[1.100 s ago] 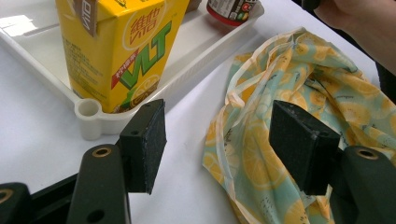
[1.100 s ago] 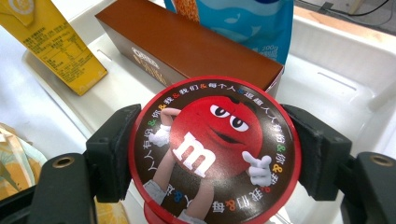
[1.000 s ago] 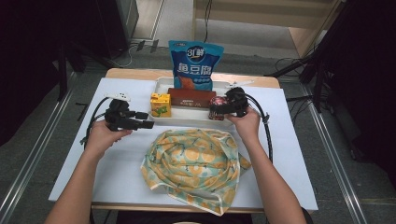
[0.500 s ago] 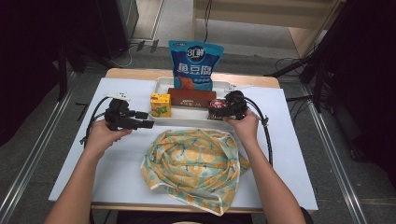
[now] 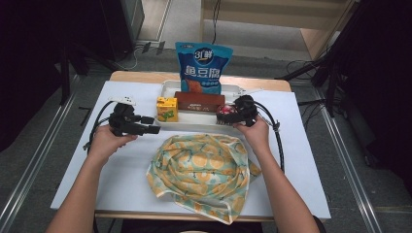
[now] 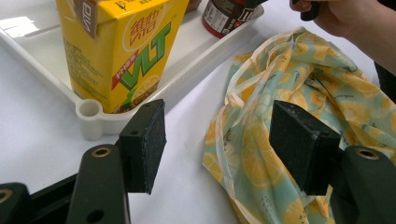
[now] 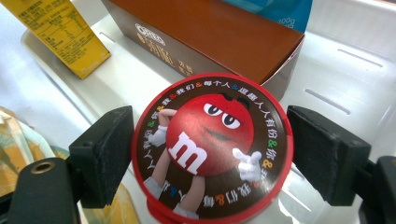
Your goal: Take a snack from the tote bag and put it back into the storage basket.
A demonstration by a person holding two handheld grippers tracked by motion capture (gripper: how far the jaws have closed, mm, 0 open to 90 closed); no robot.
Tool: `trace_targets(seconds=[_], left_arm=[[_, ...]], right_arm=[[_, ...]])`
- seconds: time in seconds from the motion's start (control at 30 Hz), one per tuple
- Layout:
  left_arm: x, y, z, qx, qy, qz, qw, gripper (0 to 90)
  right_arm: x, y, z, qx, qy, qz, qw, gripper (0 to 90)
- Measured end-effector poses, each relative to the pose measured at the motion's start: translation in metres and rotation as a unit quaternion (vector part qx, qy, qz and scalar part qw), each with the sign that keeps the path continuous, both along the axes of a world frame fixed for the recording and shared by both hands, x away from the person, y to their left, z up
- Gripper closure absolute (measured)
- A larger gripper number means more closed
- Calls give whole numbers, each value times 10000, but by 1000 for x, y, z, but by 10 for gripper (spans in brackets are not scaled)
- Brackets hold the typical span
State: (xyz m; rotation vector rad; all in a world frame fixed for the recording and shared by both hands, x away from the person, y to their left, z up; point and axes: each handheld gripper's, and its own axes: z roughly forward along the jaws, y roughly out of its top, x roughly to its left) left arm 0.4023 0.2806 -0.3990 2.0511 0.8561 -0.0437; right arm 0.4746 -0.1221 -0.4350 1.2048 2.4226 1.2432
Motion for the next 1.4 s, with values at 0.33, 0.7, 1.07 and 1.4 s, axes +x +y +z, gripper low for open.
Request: trace_targets(seconds=[0.33, 0.7, 1.07, 1.4], left_arm=[[0, 0, 0, 11, 21, 5, 10000, 365], [-1, 0, 3, 43, -38, 31, 10000, 365], [-3, 2, 4, 30, -1, 60, 10000, 363], [-5, 5, 6, 16, -18, 101, 9999, 359]], right_arm=[[-12, -6, 13, 36, -171, -18, 9998, 188], [-29, -15, 28, 185, -191, 46, 9996, 194], [-50, -17, 35, 156, -327, 204, 9991, 209], [-67, -19, 34, 61, -376, 265, 9989, 209]])
